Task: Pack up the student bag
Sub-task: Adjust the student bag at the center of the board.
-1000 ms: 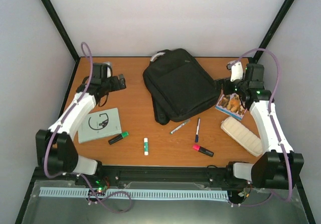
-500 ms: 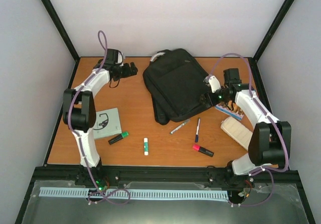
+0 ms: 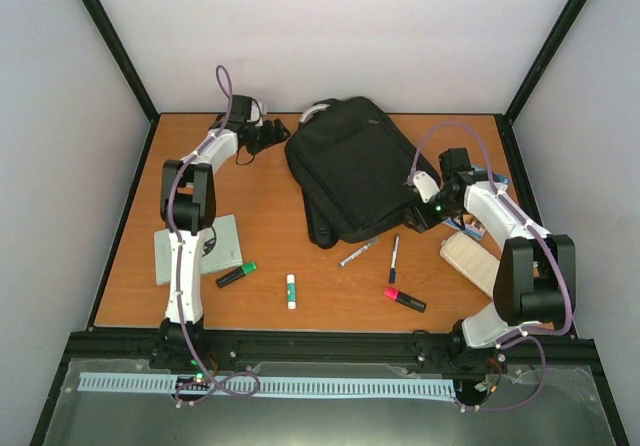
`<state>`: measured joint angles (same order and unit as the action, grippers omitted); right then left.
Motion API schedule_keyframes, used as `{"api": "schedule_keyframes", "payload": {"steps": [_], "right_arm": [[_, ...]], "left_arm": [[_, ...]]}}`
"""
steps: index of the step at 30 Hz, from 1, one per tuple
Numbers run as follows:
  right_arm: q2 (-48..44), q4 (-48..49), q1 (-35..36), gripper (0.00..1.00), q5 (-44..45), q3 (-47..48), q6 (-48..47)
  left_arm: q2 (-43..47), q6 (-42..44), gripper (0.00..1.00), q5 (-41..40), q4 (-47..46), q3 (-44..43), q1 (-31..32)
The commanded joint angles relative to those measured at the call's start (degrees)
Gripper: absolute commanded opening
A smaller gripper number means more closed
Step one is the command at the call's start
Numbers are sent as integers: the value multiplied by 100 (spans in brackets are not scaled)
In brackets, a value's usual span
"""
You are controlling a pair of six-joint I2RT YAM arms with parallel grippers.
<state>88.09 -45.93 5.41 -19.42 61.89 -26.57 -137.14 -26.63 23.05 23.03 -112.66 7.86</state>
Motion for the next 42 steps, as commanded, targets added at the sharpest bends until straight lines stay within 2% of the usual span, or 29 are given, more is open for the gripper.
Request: {"api": "schedule_keyframes", "payload": {"steps": [1, 7, 15, 17, 22, 29, 35, 39, 42], "right_arm": [[142, -243, 39, 67, 458, -116, -120], [561, -94, 39, 65, 514, -31, -132], [1437, 85, 48, 61, 521, 586, -154], [1574, 103, 56, 61, 501, 725, -162], [1971, 190, 153, 60, 551, 1033, -280], [2623, 211, 519, 60, 695, 1825, -266], [3571, -15, 927, 61, 732, 3200, -46], [4353, -295, 1135, 62, 918, 4344, 137], [4889, -474, 1196, 66, 1041, 5142, 336]], "left_arm": [[-388, -137, 84, 376, -74, -713, 124], [-738, -214, 73, 626, -23, -1073, 339], [-409, -24, 58, 809, 107, -533, 658], [-125, -100, 53, 761, 14, -85, 672], [875, -143, 50, 188, -527, 1670, 673], [2051, -340, 50, -180, -950, 3350, 673], [2870, -550, 51, -695, -1017, 4558, 673], [3259, -748, 53, -739, -1181, 5196, 673], [3565, -853, 53, -699, -1298, 5629, 673]]}}
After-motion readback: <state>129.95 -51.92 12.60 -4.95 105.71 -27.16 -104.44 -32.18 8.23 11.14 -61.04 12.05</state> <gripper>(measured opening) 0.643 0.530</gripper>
